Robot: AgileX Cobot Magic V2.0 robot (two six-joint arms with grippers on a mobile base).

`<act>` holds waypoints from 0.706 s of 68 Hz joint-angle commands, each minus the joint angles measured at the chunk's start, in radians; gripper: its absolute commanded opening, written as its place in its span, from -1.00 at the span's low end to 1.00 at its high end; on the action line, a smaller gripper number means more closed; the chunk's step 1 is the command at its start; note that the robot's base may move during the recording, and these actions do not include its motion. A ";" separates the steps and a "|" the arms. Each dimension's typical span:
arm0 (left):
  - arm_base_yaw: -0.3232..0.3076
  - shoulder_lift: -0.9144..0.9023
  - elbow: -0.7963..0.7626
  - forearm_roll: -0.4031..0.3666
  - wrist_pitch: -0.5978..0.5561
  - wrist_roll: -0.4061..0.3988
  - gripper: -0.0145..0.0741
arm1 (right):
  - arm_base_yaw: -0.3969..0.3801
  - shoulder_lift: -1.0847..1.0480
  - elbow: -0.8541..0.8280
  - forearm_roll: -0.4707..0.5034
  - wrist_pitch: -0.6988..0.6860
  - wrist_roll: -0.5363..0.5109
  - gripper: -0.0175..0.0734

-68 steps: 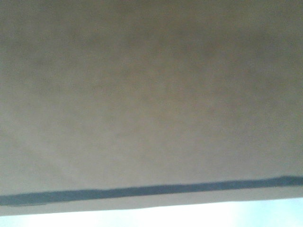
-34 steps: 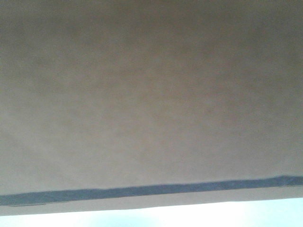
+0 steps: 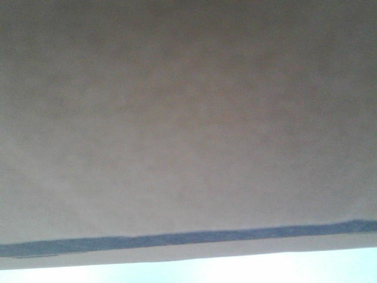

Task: Grab box from left shelf to table start
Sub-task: 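Hold the box with both grippers while the base turns away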

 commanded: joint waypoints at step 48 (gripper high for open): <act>-0.006 0.002 -0.038 0.036 -0.139 0.006 -0.90 | -0.005 0.021 -0.029 -0.049 -0.162 -0.005 -0.48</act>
